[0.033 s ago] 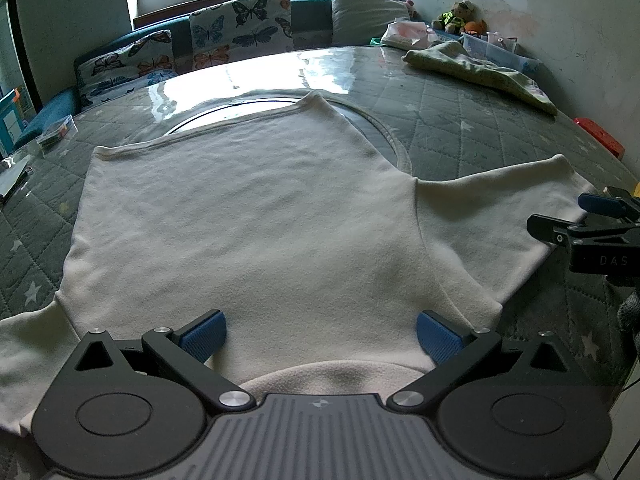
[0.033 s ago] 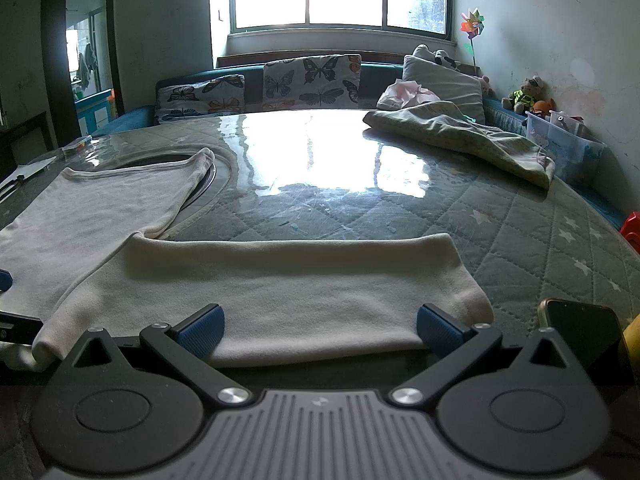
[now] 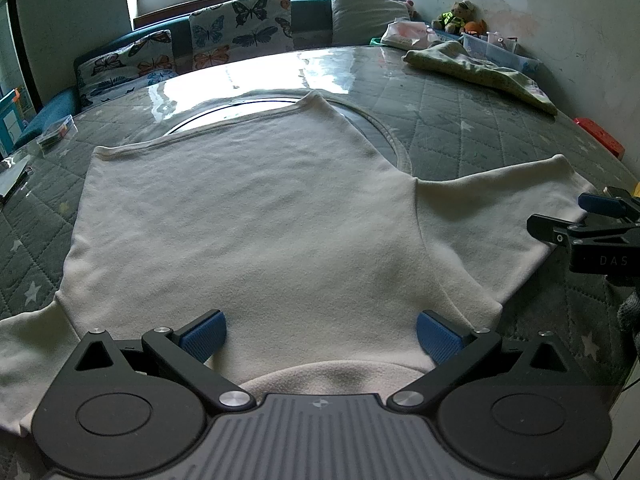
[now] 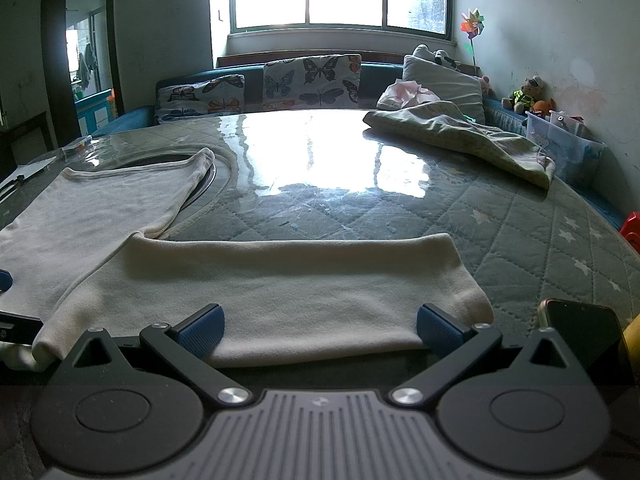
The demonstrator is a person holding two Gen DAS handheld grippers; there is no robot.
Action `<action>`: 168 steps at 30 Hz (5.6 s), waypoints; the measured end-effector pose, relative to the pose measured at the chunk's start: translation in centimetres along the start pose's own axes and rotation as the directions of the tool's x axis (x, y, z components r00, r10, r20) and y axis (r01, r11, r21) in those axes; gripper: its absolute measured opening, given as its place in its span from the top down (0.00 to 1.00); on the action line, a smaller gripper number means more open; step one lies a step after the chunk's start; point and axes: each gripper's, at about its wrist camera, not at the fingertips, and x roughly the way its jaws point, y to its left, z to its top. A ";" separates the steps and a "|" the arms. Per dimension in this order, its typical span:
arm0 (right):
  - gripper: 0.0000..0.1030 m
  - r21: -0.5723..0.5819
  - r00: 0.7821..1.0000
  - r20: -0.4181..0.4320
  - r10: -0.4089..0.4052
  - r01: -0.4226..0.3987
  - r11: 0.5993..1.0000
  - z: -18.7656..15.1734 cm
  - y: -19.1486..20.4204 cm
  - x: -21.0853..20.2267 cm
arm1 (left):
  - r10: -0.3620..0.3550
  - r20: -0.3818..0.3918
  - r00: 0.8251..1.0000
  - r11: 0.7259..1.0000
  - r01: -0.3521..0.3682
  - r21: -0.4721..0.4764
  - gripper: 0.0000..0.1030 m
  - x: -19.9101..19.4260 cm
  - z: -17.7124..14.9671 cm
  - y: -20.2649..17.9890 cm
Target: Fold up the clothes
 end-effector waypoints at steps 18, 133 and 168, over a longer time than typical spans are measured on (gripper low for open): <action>0.00 -0.012 1.000 -0.012 -0.019 0.019 1.000 0.4 0.3 -0.4 | 0.000 -0.004 1.000 1.000 0.000 0.011 0.00 0.2 0.2 -0.1; 0.69 -0.170 0.917 -0.166 0.363 -0.389 0.906 8.1 14.8 -4.2 | 0.048 0.089 0.995 0.991 -0.037 -0.127 0.18 -5.9 -2.5 9.8; 0.98 -0.299 0.986 -0.080 0.149 -0.166 0.940 -0.3 10.6 -5.8 | 0.098 0.094 0.991 0.995 -0.098 -0.007 0.79 -2.7 -1.2 7.8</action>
